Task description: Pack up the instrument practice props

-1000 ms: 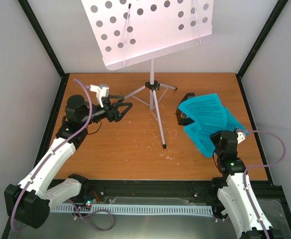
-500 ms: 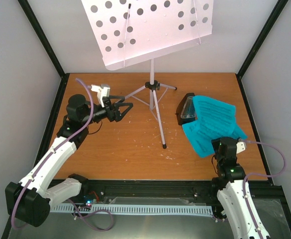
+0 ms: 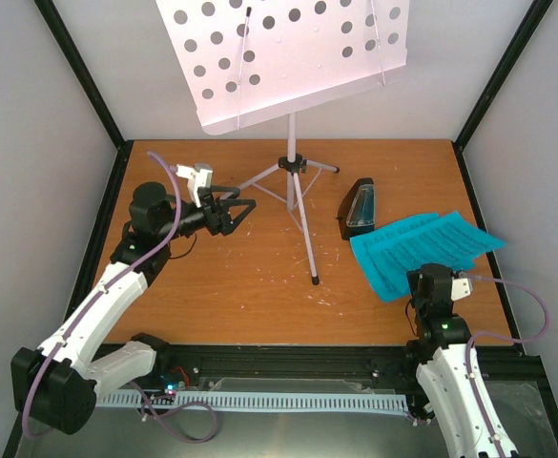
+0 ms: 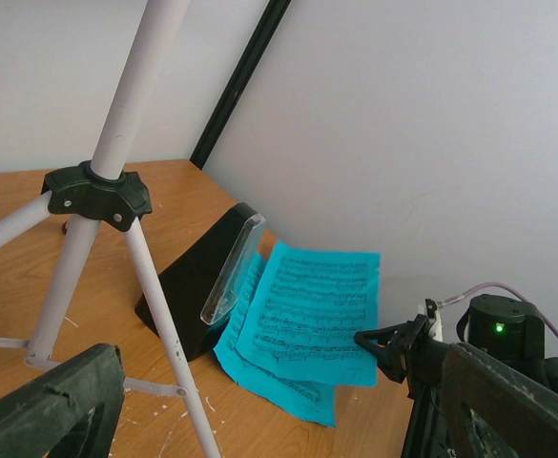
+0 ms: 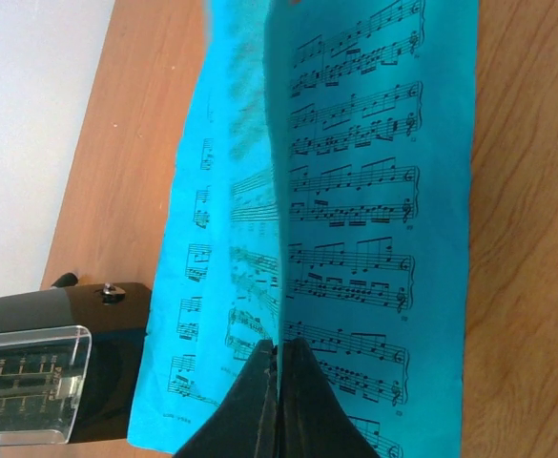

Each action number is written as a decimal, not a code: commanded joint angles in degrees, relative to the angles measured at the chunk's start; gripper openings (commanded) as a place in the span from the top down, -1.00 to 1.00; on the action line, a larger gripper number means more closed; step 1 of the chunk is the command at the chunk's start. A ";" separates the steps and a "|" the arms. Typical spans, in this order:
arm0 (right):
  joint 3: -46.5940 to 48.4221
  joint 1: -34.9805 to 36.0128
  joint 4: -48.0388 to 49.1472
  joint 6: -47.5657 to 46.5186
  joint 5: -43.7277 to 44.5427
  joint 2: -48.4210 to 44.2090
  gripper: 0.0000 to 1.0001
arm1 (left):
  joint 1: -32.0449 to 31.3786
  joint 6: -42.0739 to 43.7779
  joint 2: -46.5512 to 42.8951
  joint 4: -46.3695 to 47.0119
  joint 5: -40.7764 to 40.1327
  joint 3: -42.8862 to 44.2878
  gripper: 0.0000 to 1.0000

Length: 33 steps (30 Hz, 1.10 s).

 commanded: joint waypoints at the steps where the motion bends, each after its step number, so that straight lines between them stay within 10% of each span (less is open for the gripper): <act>1: 1.31 -0.31 1.87 0.32 0.93 -1.39 0.94 | -0.22 0.56 0.30 0.61 0.66 -0.02 -0.82; 12: 2.33 -0.33 -1.38 1.98 0.77 -2.38 0.91 | -0.25 -0.58 0.55 0.35 -0.49 -0.76 -0.82; 20: 5.83 -0.33 -9.18 -3.29 7.78 -8.65 -0.28 | -0.27 -7.13 1.52 -5.88 -10.84 -1.99 -0.90; 33: 14.51 -0.28 -1.69 -27.64 5.55 -8.91 -0.77 | -0.27 -23.67 2.82 -2.84 -17.50 -11.63 -0.99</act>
